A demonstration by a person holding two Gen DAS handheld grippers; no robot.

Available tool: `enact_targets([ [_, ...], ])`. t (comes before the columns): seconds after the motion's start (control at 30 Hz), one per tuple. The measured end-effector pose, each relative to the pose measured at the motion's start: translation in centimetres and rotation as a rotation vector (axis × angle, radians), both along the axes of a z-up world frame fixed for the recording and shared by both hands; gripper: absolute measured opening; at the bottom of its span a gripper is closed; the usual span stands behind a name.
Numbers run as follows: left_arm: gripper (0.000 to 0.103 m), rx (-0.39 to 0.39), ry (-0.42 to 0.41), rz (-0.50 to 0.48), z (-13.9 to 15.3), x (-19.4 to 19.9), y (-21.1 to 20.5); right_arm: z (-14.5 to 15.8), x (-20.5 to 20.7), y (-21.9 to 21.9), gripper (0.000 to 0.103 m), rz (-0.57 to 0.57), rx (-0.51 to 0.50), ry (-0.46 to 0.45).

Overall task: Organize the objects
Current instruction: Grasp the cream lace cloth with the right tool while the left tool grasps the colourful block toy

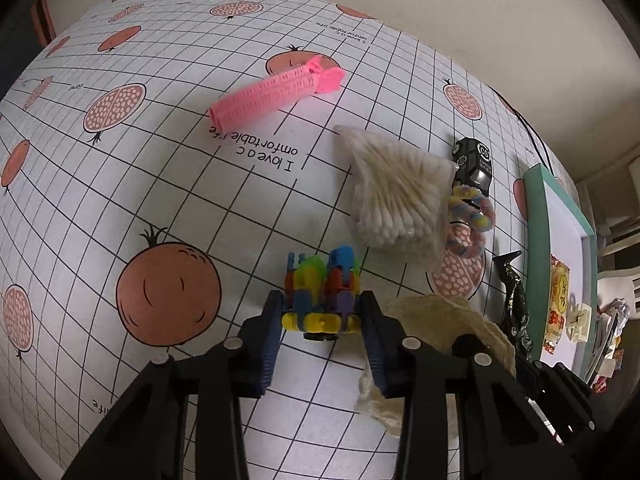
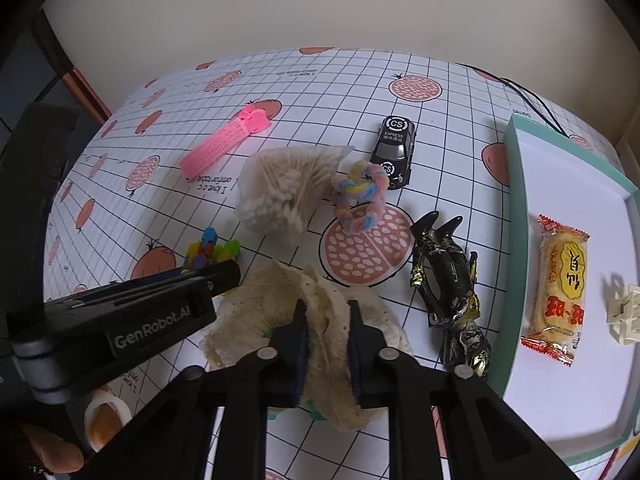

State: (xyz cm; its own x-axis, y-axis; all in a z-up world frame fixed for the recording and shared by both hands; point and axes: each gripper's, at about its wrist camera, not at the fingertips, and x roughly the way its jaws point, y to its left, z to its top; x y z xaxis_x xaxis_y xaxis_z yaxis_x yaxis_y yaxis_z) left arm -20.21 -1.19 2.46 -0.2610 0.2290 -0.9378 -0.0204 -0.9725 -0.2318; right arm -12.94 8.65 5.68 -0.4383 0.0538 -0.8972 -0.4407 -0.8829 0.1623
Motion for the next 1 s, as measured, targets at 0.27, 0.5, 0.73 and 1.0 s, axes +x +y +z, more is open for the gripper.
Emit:
enact_targets([
  [0.27,0.040,-0.004,0.017,0.014,0.9,0.0,-0.4,1.2,0.0,-0.4,0.012,0.017,-0.007,0.037],
  [0.5,0.040,0.011,0.049,0.024,2.5,0.2,-0.7,3.1,0.3,-0.4,0.011,0.019,-0.006,0.090],
  [0.73,0.040,0.030,0.088,0.034,4.0,0.0,-0.9,5.7,0.9,0.3,0.011,0.002,0.003,0.160],
  [1.0,0.040,0.022,0.162,0.022,6.4,0.3,-0.4,7.9,2.0,1.5,0.011,-0.028,0.014,0.213],
])
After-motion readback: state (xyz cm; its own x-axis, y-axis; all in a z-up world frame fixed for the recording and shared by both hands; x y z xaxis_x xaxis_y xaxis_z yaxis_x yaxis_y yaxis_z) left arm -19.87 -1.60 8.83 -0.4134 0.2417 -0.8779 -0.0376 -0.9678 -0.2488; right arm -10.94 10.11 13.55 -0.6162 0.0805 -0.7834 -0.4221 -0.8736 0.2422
